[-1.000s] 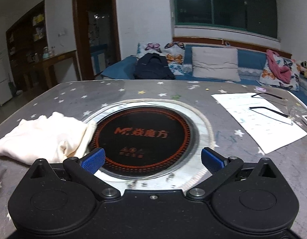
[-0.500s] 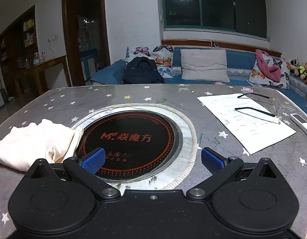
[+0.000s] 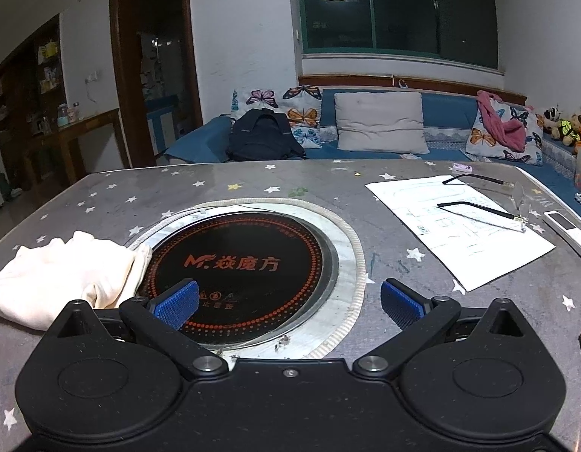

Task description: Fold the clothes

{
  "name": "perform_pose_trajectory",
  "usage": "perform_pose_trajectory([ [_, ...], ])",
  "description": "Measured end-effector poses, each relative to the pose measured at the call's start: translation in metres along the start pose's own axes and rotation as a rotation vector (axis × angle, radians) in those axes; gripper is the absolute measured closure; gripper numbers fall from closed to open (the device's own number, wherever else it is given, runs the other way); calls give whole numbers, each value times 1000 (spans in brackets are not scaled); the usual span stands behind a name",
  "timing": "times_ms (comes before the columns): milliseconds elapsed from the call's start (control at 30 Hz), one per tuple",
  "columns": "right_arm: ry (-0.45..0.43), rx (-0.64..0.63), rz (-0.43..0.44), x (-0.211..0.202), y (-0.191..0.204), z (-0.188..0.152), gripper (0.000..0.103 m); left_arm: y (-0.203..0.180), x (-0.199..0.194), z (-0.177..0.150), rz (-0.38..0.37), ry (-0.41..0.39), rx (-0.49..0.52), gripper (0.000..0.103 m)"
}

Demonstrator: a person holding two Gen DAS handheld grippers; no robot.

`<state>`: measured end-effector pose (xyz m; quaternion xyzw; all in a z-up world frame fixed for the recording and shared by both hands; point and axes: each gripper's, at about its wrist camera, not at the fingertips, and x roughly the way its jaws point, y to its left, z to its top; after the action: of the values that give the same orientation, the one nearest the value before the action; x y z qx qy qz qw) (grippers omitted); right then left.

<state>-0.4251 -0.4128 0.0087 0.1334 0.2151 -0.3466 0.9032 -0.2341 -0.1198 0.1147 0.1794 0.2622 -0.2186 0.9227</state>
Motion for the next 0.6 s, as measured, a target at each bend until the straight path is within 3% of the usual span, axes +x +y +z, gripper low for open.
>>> perform_pose_trajectory([
  [233, 2, 5, -5, 0, -1, 2, 0, -11, -16, -1, 6, -5, -5, 16],
  [600, 1, 7, -9, 0, -2, 4, 0, 1, -4, -1, -2, -6, -4, 15],
])
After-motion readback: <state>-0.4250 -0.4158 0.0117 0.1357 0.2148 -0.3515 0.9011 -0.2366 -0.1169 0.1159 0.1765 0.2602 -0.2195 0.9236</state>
